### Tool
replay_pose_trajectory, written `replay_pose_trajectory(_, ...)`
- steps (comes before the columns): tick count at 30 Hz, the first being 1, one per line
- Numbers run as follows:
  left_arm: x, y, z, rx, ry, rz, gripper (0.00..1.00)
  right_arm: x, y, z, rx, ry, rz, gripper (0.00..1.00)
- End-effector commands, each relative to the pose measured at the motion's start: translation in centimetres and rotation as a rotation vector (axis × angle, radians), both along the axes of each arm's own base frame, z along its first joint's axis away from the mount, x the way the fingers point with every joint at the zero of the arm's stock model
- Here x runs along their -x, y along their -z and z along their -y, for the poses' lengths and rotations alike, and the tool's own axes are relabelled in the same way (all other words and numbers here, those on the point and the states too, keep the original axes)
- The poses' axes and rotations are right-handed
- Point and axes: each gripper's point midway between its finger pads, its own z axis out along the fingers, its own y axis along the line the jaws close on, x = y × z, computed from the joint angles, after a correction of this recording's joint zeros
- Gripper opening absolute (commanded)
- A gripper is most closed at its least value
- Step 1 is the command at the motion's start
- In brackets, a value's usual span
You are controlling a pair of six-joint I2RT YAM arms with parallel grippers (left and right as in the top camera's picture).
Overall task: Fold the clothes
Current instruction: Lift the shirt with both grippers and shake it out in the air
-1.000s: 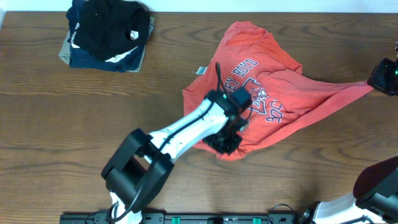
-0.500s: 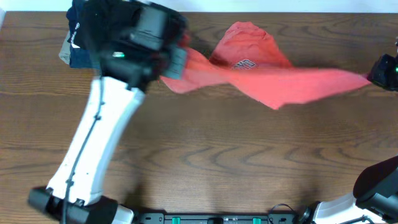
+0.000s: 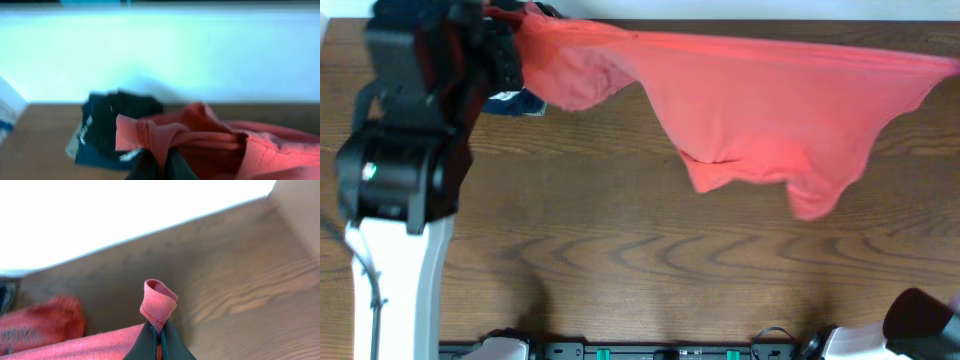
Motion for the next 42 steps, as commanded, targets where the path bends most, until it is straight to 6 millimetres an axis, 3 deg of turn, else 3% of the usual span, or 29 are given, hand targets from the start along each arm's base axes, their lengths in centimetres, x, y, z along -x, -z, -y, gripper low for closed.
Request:
replay_pose_trajectory(1,2.9,-4.1,-2.1,-0.017,-0.077,0.128,0.06,3.1,-4.3,2.3,0.099,0.108,0.079,0.01)
replay_pose_trajectory(5,6.2,-7.2,-1.8,0.001,-0.058,0.232,0.06,6.6,-8.0,2.2,0.128,0.148,0.172,0.01)
replay_pose_trajectory(8,8.6,-9.1,-1.3,0.013,-0.027,0.303,0.06,9.3,-9.6,2.1,0.142,0.185,0.215,0.01)
replay_pose_trajectory(13,12.3,-11.8,-0.1,0.032,0.042,0.409,0.06,12.6,-10.4,2.6,0.163,0.264,0.221,0.01)
replay_pose_trajectory(17,12.6,-11.7,0.4,0.016,0.065,0.407,0.06,13.4,-10.7,2.7,0.172,0.285,0.223,0.01)
replay_pose_trajectory(22,8.3,-8.2,1.5,-0.039,0.073,0.271,0.06,12.3,-9.6,3.1,0.145,0.262,0.196,0.01)
replay_pose_trajectory(28,0.2,-1.3,3.6,-0.097,0.088,0.053,0.06,8.6,-5.1,4.4,0.109,0.157,0.062,0.01)
replay_pose_trajectory(34,-7.6,6.3,5.7,-0.148,0.104,-0.105,0.06,1.8,1.4,5.6,0.074,0.05,-0.079,0.01)
replay_pose_trajectory(38,-12.8,9.7,7.1,-0.167,0.113,-0.099,0.06,-4.3,6.7,6.8,0.072,0.005,-0.14,0.01)
replay_pose_trajectory(42,-18.0,11.9,8.5,-0.151,0.108,-0.021,0.06,-10.6,12.0,7.4,0.052,-0.016,-0.14,0.01)
